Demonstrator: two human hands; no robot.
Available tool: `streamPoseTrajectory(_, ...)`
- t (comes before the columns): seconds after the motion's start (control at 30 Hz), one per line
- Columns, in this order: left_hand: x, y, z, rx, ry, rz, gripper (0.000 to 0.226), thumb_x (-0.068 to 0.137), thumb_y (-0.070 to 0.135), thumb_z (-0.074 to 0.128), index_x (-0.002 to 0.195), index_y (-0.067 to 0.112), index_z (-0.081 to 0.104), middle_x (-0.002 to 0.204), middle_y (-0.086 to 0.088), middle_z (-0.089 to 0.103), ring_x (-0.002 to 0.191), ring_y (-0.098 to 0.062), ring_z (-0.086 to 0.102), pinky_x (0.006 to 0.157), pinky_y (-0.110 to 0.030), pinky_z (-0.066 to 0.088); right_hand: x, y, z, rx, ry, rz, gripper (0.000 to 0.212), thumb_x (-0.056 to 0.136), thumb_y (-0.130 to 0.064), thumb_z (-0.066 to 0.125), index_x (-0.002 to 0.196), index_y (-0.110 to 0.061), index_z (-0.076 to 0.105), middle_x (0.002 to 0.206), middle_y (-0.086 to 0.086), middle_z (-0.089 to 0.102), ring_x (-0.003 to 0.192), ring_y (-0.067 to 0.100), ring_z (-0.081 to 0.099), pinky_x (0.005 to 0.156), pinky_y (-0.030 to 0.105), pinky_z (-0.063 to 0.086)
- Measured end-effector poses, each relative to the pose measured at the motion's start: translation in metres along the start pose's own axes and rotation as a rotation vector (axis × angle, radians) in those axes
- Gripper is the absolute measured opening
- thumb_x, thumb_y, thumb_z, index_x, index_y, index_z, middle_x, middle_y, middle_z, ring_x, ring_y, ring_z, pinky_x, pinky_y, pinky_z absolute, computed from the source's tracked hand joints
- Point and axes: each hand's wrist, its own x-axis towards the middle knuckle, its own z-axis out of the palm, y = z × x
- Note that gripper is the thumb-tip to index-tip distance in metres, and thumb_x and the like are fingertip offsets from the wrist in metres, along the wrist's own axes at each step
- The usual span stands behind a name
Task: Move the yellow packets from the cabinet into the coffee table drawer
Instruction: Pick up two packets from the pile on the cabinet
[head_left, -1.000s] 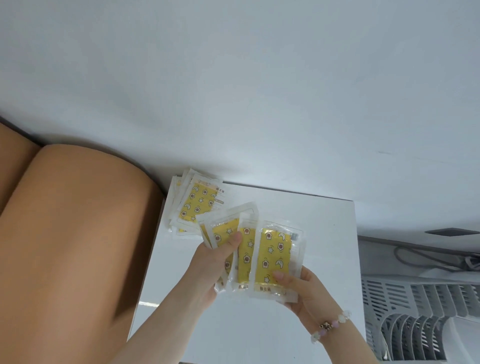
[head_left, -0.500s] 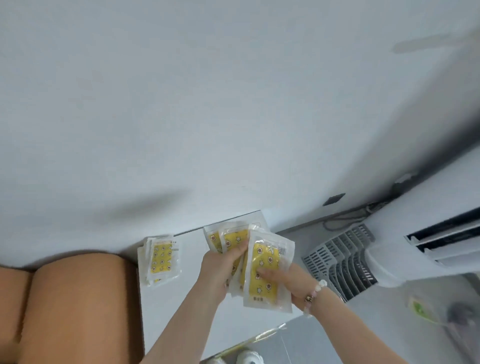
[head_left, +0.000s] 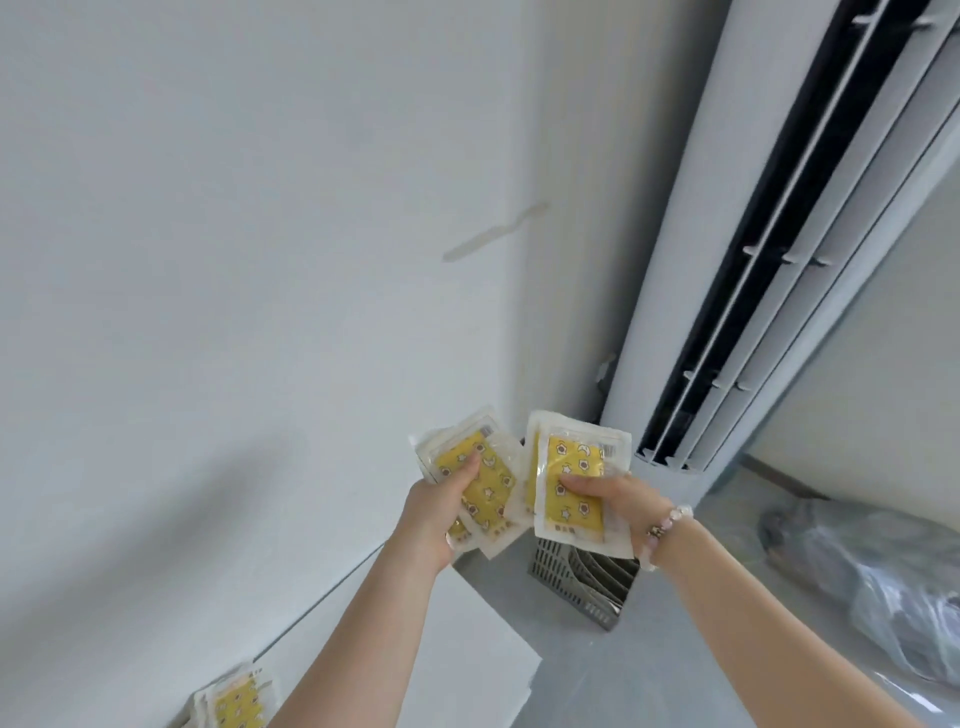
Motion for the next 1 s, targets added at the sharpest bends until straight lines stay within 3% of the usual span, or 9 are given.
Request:
streamPoseTrajectory(0.1,-0.002,0.010,0.024,0.050,-0.049,0.071,0.034,0.087,0.046,0.060,0.100,0.014,0.064,0.084,0.001,0.068,0.072,-0.013,0.063,0.045,-0.021,0.047,-0.016,-0.010,-0.020,0.022,0.058,-0.054,0.010,0.084,-0.011,0.066,0.094,-0.010,0.064,0.086,0.010,0.074,0.072,0.023,0.072,0.058,0.033,0.059)
streamPoseTrajectory(0.23,-0.010,-0.007,0.057,0.077,-0.144,0.010,0.048,0.085,0.057,0.055,0.105,0.014,0.063,0.093,-0.003,0.070,0.081,-0.020,0.066,0.057,-0.031,0.054,-0.045,0.001,-0.033,0.006,0.124,-0.069,0.005,0.087,-0.012,0.065,0.092,-0.011,0.066,0.078,0.005,0.074,0.065,0.018,0.072,0.055,0.029,0.058)
streamPoseTrajectory(0.37,-0.018,-0.034,0.079,0.108,-0.322,-0.047,0.033,0.082,0.038,0.068,0.106,0.015,0.065,0.092,-0.005,0.072,0.079,-0.022,0.069,0.056,-0.035,0.057,-0.072,0.026,-0.056,0.018,0.250,-0.072,0.009,0.086,-0.014,0.067,0.094,-0.012,0.068,0.083,0.004,0.074,0.069,0.018,0.072,0.055,0.028,0.056)
streamPoseTrajectory(0.5,-0.023,-0.067,0.106,0.201,-0.429,-0.061,0.017,0.082,0.027,0.071,0.094,0.016,0.069,0.093,-0.007,0.073,0.084,-0.024,0.069,0.078,-0.043,0.056,-0.111,0.062,-0.088,0.110,0.391,-0.069,0.005,0.086,-0.012,0.067,0.090,-0.014,0.068,0.081,0.004,0.074,0.068,0.018,0.072,0.055,0.029,0.057)
streamPoseTrajectory(0.73,-0.074,-0.125,0.162,0.429,-0.679,-0.195,0.011,0.087,0.014,0.066,0.095,0.006,0.066,0.065,-0.002,0.072,0.053,-0.012,0.069,0.043,-0.022,0.052,-0.200,0.122,-0.140,0.285,0.705,-0.068,0.005,0.086,-0.013,0.067,0.087,-0.016,0.065,0.076,0.002,0.074,0.067,0.016,0.071,0.056,0.027,0.055)
streamPoseTrajectory(0.87,-0.100,-0.131,0.206,0.591,-0.872,-0.166,0.025,0.083,0.015,0.070,0.105,0.004,0.066,0.094,-0.010,0.072,0.072,-0.019,0.071,0.053,-0.026,0.057,-0.245,0.147,-0.161,0.506,0.782,-0.119,0.012,0.085,-0.010,0.067,0.095,-0.013,0.061,0.083,0.005,0.072,0.068,0.017,0.071,0.061,0.030,0.058)
streamPoseTrajectory(1.0,-0.133,-0.149,0.241,0.680,-0.988,-0.154,0.019,0.084,0.013,0.070,0.100,0.003,0.066,0.088,-0.008,0.070,0.060,-0.015,0.069,0.046,-0.025,0.055,-0.287,0.173,-0.179,0.610,0.889,-0.158,0.020,0.087,-0.007,0.065,0.104,-0.014,0.055,0.087,0.005,0.069,0.066,0.016,0.070,0.054,0.028,0.057)
